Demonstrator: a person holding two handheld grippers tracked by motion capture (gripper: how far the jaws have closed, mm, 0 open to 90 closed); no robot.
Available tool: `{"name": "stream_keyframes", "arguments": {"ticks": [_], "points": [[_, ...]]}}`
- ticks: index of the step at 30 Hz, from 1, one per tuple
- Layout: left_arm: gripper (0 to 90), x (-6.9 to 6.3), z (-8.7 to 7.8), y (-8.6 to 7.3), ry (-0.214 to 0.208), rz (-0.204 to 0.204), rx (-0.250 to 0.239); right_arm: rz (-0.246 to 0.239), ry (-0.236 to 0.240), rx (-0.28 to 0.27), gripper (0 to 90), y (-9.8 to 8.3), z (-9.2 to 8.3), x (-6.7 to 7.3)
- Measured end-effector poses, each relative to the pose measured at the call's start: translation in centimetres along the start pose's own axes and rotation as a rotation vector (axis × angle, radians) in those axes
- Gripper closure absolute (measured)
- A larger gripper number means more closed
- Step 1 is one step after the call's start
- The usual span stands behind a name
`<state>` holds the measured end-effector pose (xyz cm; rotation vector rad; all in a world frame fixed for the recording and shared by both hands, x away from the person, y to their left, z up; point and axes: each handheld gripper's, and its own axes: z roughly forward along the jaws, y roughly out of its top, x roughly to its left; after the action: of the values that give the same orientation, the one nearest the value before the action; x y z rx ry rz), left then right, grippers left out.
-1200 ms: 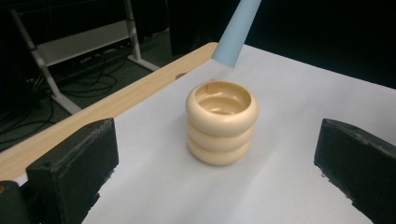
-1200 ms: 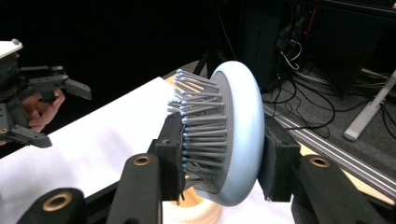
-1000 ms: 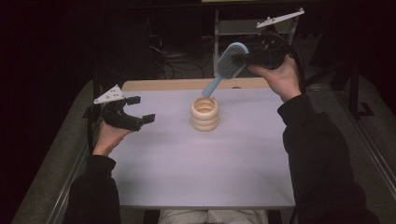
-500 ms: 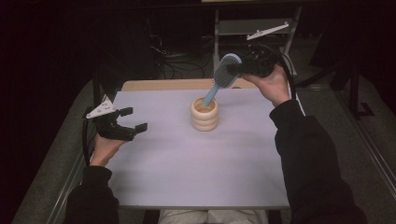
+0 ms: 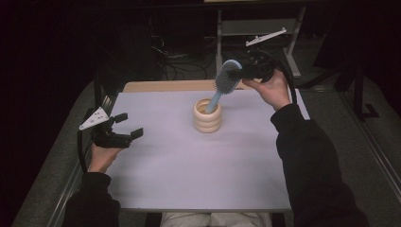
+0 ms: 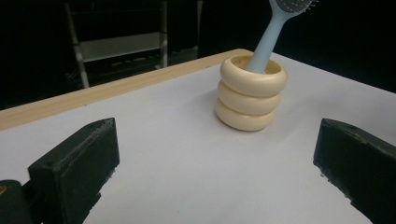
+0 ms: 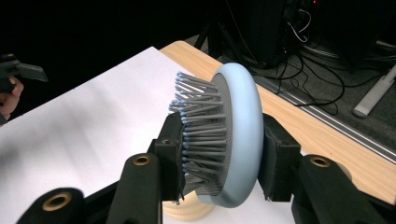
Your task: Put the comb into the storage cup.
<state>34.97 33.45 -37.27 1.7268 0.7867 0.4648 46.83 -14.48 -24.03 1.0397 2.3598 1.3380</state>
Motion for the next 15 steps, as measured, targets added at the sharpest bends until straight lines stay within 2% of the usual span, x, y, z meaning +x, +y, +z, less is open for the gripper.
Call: {"name": "stream_keyframes", "arguments": {"ticks": [4, 15], "points": [[0.2, 0.1, -0.5, -0.8, 0.033, 0.001, 0.004, 0.002, 0.000, 0.001, 56.9, -0.3, 0.2, -0.1], [0.2, -0.1, -1.4, -2.0, 0.059, -0.006, 0.009, -0.003, 0.009, 0.027, 56.9, -1.1, 1.7, 0.0]]}}
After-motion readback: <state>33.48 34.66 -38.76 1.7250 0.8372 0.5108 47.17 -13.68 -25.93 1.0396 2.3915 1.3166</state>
